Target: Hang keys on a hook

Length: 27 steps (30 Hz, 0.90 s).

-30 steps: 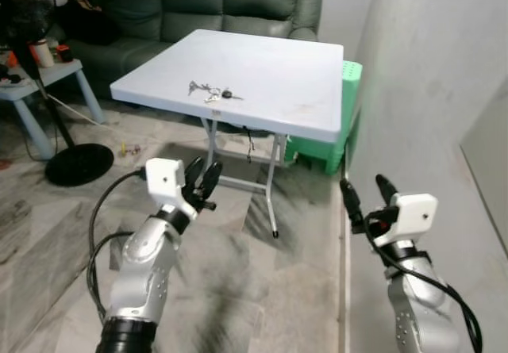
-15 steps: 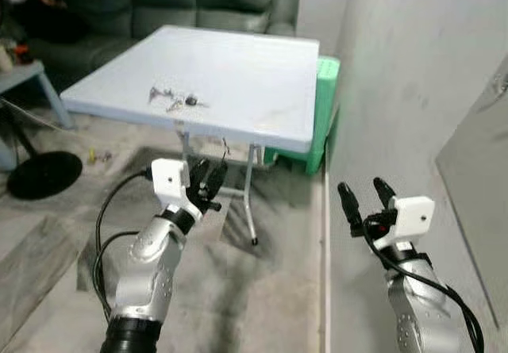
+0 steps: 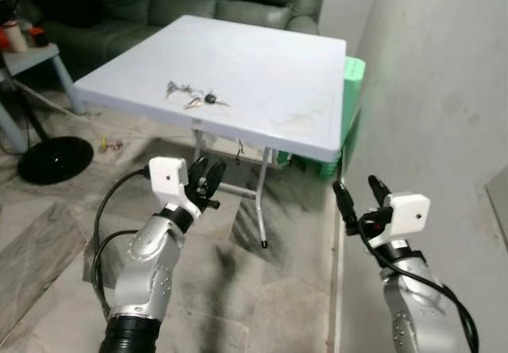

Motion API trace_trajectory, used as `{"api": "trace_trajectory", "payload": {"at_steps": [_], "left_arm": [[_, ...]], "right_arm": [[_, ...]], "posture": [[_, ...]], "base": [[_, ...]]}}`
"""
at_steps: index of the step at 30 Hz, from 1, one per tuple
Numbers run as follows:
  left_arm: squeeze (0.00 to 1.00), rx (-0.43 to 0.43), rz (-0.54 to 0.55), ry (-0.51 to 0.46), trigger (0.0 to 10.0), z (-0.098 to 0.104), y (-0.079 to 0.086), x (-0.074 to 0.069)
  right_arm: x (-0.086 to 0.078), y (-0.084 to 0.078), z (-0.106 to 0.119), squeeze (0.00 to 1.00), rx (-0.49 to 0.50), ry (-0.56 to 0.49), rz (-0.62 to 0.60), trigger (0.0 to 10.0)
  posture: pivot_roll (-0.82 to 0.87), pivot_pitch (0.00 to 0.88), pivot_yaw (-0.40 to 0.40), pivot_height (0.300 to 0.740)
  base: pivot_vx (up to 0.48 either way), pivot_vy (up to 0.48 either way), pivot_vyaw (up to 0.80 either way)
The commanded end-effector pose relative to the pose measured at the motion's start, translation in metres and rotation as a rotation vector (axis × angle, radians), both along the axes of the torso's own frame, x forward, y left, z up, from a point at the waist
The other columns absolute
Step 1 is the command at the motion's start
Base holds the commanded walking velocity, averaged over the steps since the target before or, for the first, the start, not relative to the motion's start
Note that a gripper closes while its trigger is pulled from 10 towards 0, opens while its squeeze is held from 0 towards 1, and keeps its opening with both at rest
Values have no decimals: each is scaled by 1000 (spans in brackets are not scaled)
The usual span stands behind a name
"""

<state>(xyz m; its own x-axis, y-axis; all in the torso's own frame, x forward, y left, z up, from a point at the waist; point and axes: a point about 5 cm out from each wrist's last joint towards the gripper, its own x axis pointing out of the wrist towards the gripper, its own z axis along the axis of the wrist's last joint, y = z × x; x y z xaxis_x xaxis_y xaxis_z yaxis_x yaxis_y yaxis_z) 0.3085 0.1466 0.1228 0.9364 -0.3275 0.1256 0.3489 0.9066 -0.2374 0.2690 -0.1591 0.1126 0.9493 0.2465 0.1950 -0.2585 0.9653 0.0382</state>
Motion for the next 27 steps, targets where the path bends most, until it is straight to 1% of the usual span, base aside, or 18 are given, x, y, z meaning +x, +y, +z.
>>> {"api": "trace_trajectory", "payload": {"at_steps": [1, 17, 27], "left_arm": [[0, -6, -27, 8, 10000, 0, -10, 1], [0, -18, -14, 4, 10000, 0, -10, 1], [0, -19, -6, 5, 10000, -1, -8, 1]], "right_arm": [[-1, -9, 1, 0, -7, 0, -22, 10000], [-4, -10, 1, 0, -11, 9, -14, 10000], [-5, -9, 1, 0, -17, 11, -10, 10000]], "posture": [[113, 0, -47, 740], [109, 0, -54, 740], [110, 0, -55, 740]], "base": [[0, 480, 0], [0, 480, 0], [24, 436, 0]]}}
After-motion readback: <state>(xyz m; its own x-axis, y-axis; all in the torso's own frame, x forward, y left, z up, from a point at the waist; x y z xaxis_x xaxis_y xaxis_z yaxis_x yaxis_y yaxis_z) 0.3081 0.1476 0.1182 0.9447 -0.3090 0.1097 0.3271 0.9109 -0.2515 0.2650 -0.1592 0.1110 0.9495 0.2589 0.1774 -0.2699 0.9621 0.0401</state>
